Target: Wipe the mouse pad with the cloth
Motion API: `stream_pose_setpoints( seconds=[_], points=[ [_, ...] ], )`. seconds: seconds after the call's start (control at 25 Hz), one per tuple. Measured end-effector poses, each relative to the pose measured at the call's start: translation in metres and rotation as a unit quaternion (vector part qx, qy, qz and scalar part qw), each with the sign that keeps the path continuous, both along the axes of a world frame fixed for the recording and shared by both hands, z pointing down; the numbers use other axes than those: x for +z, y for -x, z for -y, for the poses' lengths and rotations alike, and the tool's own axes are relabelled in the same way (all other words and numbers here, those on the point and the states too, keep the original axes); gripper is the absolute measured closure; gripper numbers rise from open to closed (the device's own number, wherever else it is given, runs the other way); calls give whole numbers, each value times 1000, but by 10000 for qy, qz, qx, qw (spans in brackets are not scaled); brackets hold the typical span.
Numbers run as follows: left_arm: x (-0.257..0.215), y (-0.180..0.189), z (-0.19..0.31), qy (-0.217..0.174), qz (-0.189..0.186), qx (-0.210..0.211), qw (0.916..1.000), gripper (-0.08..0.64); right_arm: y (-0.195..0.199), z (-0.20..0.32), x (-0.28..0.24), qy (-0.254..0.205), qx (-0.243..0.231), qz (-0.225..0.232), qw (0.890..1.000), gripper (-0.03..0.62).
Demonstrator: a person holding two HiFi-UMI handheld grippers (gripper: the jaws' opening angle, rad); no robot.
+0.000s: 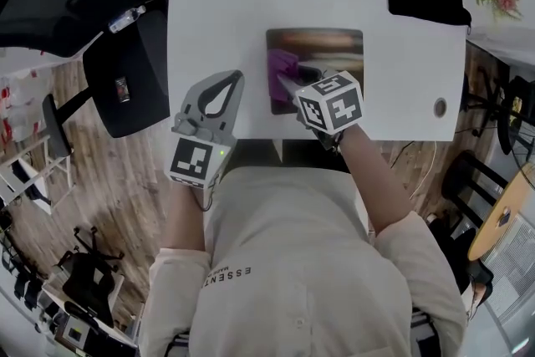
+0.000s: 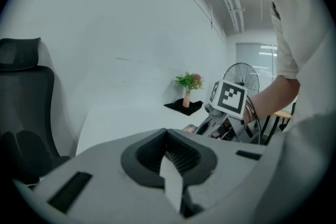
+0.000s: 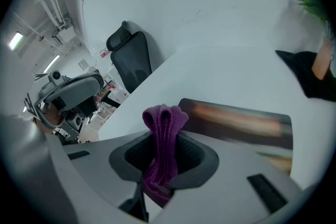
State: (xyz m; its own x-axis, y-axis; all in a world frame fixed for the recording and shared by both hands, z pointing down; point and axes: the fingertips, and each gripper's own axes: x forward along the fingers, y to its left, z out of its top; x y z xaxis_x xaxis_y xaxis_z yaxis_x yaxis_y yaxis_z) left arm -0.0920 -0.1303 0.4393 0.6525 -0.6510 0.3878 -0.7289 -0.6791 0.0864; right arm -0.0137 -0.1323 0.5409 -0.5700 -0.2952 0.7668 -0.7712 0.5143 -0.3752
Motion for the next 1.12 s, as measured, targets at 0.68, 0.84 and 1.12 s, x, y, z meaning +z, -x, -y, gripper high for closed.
stream_pose_setpoints(
  seconds=[0.68, 0.84, 1.12],
  points=[
    [-7, -13, 8, -248, 43, 229, 9994, 558, -16, -1, 20, 170, -36, -287, 9994, 492],
    [-6, -29, 7, -100, 37, 74, 9999, 558, -36, 0, 20, 187, -51, -269, 9995, 491],
    [-5, -69, 0, -257, 193, 257, 9992, 558, -76, 0, 20, 141, -71, -190, 9997, 491]
  ],
)
